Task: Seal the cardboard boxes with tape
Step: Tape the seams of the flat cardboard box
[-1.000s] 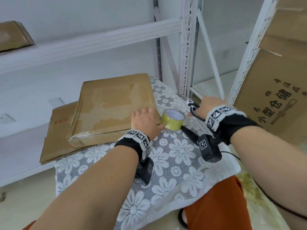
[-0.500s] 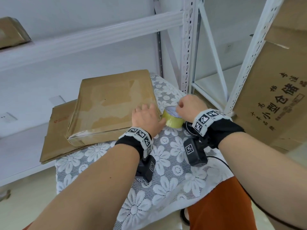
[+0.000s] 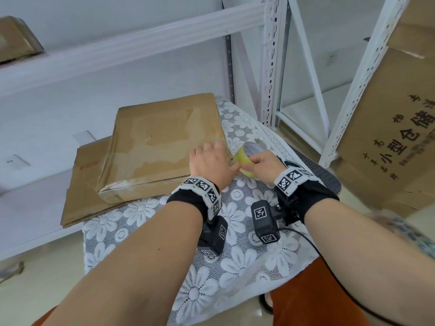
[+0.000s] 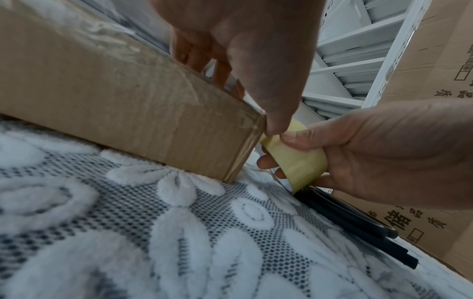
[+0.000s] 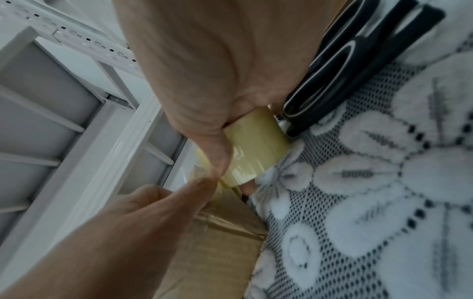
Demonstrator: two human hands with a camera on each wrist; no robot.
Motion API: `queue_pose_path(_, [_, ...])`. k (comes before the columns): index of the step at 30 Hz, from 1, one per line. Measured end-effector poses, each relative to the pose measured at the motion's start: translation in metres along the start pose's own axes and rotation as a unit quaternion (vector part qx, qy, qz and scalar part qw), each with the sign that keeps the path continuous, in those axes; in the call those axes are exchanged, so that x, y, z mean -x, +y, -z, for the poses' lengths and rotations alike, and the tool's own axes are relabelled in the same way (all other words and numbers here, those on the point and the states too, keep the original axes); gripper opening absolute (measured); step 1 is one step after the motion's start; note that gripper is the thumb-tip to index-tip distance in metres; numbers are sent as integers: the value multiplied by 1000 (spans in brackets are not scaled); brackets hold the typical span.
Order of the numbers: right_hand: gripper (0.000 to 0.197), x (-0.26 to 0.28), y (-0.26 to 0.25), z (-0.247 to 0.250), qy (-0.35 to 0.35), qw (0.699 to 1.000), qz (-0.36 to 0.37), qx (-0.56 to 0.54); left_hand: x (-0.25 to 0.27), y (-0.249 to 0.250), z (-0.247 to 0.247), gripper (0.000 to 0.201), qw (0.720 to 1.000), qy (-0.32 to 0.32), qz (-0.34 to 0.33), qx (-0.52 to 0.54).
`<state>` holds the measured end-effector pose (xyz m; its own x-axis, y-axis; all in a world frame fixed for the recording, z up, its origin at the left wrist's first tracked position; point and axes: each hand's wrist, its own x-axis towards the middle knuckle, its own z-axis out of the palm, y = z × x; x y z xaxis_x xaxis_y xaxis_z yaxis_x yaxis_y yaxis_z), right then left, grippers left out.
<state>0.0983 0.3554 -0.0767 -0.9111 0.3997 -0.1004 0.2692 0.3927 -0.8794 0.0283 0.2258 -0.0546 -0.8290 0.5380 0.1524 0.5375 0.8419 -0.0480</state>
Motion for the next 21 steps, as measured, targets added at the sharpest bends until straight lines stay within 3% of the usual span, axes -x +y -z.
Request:
queue_pose_path(5, [49, 1, -3, -2, 0, 1000, 6, -1, 0, 0, 0, 60, 1000, 5, 5, 15])
queue_pose_path(11, [46, -6, -17, -4, 22, 987, -11, 159, -2, 0, -1, 60, 1000, 1, 12, 19])
queue_pose_path(15, [37, -4, -15, -9, 62, 992, 2, 105, -4, 2, -2, 68, 1000, -10, 18, 12])
queue_pose_path(21, [56, -7, -7, -13, 117, 989, 18, 92, -5, 1, -1, 72, 1000, -25, 7, 6])
